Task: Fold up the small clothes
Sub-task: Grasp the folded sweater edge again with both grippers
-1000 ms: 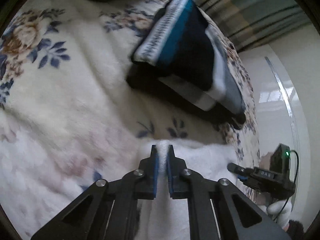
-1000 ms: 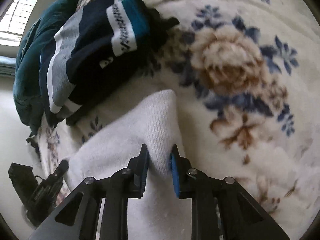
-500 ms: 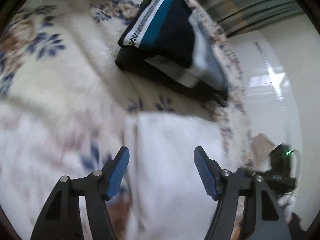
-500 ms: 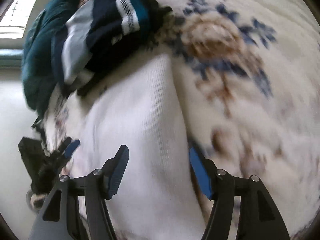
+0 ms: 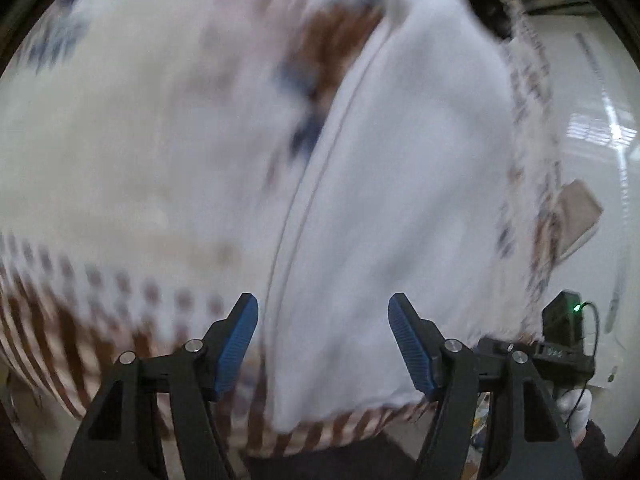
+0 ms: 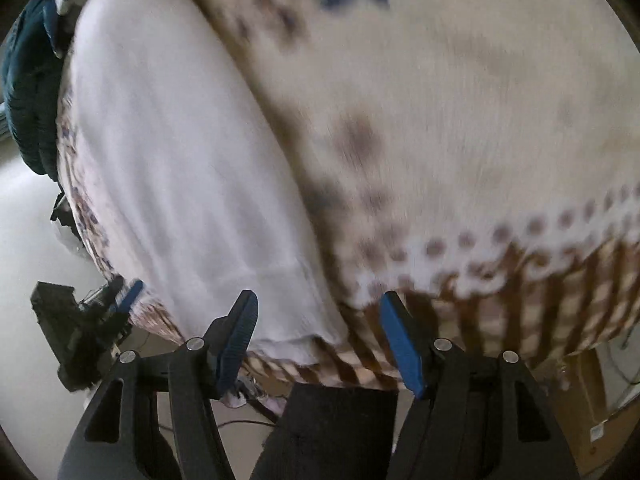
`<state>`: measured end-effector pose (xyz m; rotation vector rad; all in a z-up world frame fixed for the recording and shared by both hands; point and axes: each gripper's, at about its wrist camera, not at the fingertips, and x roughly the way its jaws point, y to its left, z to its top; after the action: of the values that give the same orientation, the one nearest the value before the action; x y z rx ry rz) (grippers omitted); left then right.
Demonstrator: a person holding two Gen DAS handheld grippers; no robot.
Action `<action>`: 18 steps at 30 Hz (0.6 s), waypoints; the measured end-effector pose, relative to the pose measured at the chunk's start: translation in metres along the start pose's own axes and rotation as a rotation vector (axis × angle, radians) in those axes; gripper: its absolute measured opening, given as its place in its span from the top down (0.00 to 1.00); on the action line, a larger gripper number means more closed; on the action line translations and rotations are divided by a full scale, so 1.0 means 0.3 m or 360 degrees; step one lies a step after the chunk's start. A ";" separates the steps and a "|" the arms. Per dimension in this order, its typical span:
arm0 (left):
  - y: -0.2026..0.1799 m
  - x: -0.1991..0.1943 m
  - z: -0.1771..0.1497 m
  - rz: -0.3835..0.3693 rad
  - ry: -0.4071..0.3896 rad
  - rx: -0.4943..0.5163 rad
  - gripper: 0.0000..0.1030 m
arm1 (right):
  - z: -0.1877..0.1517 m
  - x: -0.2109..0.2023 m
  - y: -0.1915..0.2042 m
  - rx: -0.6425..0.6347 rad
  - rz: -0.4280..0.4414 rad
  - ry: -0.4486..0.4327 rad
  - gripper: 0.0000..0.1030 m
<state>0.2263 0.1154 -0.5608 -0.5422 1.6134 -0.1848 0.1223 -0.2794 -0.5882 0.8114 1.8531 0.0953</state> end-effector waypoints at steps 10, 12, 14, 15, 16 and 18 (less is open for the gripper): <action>0.036 0.049 -0.166 0.0037 0.0026 -0.0071 0.40 | -0.232 0.083 -0.070 0.0044 -0.0159 -0.0113 0.98; 0.032 0.042 -0.162 0.0016 -0.0002 -0.0048 0.81 | -0.259 0.103 -0.085 0.0052 -0.0172 -0.0080 0.98; 0.034 0.024 -0.154 -0.0005 -0.0042 -0.0058 0.92 | -0.263 0.107 -0.046 0.0034 -0.0167 -0.0068 0.98; 0.045 0.002 -0.153 -0.0045 -0.0081 -0.0067 0.94 | -0.268 0.090 -0.020 0.0005 -0.0116 -0.0052 0.98; 0.047 -0.028 -0.150 -0.0084 -0.0136 -0.0084 0.94 | -0.277 0.092 0.027 -0.0030 -0.0088 -0.0049 0.98; 0.062 -0.074 -0.143 -0.0167 -0.0202 -0.0126 0.94 | -0.314 0.094 0.106 -0.0150 -0.0044 -0.0032 0.98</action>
<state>0.1809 0.1331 -0.5434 -0.6870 1.4745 -0.1618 0.0518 -0.2109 -0.5560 0.7192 1.8264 0.1553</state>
